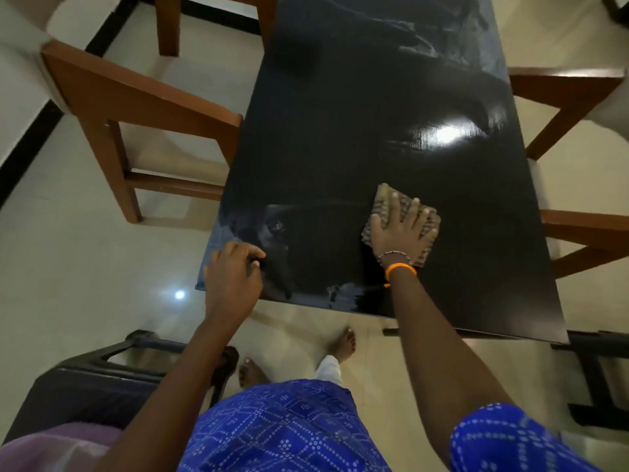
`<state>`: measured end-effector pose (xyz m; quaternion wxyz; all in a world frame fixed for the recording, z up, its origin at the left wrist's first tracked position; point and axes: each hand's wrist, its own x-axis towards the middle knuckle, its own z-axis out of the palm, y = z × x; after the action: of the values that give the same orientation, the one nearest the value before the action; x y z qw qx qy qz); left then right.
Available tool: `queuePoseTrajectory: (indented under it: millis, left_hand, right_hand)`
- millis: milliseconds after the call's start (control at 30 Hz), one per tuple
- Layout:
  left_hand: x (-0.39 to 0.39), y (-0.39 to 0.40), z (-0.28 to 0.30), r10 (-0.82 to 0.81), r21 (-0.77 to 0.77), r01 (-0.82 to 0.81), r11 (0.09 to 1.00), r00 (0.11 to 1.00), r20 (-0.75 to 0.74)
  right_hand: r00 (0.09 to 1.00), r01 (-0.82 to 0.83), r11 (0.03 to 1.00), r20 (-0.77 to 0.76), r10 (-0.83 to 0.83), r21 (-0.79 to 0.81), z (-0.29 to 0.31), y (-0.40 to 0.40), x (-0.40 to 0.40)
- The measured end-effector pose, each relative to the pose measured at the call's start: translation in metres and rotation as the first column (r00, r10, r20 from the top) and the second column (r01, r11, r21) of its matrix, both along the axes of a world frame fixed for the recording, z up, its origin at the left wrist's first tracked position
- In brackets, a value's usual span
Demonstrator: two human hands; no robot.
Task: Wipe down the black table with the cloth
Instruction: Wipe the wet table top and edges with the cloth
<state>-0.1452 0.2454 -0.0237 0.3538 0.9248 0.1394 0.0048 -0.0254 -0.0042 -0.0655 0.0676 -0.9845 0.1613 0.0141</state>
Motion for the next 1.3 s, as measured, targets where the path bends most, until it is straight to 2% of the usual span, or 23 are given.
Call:
queuePoseTrajectory:
  millis: [133, 233, 333, 433, 600, 667, 733, 867, 1067, 1233, 1300]
  left_hand:
    - [-0.001, 0.017, 0.003, 0.111, 0.011, -0.112, 0.994, 0.993, 0.024]
    - [-0.004, 0.028, 0.004, 0.238, -0.021, -0.237, 0.971, 0.971, 0.031]
    - [-0.011, 0.039, 0.005, 0.358, -0.097, -0.354, 0.930, 0.933, 0.032]
    - [-0.017, 0.048, 0.002, 0.435, -0.173, -0.427, 0.888, 0.900, 0.011]
    - [-0.016, 0.056, -0.010, 0.465, -0.252, -0.461, 0.851, 0.884, -0.048]
    - [-0.013, 0.057, -0.013, 0.435, -0.276, -0.434, 0.857, 0.898, -0.060]
    - [-0.008, 0.061, -0.019, 0.425, -0.309, -0.438, 0.844, 0.898, -0.113]
    - [0.004, 0.067, -0.026, 0.388, -0.353, -0.430, 0.831, 0.903, -0.186]
    - [0.024, 0.077, -0.035, 0.436, -0.433, -0.533, 0.727, 0.845, -0.309]
    - [0.039, 0.083, -0.035, 0.429, -0.495, -0.586, 0.641, 0.809, -0.402]
    - [0.037, 0.083, -0.036, 0.409, -0.509, -0.594, 0.623, 0.802, -0.434]
  right_hand:
    - [0.956, -0.291, 0.956, -0.017, 0.292, 0.043, -0.002, 0.097, 0.000]
    - [0.831, -0.554, 0.831, -0.020, 0.555, 0.059, 0.001, 0.163, -0.013]
    - [0.641, -0.766, 0.641, -0.015, 0.767, 0.057, 0.002, 0.199, -0.035]
    - [0.395, -0.917, 0.395, -0.016, 0.919, 0.058, 0.000, 0.204, -0.047]
    - [0.056, -0.995, 0.060, -0.052, 0.997, 0.080, 0.010, 0.202, -0.015]
    - [-0.037, -0.998, -0.034, -0.052, 0.998, 0.056, 0.014, 0.209, 0.007]
    - [-0.044, -0.998, -0.040, -0.080, 0.996, 0.048, 0.016, 0.216, 0.033]
    - [0.068, -0.997, 0.063, -0.139, 0.988, -0.036, 0.020, 0.224, 0.100]
    - [0.196, -0.980, 0.189, -0.173, 0.965, -0.056, 0.023, 0.233, 0.195]
    - [0.233, -0.973, 0.230, -0.150, 0.961, -0.037, 0.019, 0.241, 0.213]
    - [0.292, -0.957, 0.289, -0.133, 0.947, -0.038, 0.019, 0.241, 0.206]
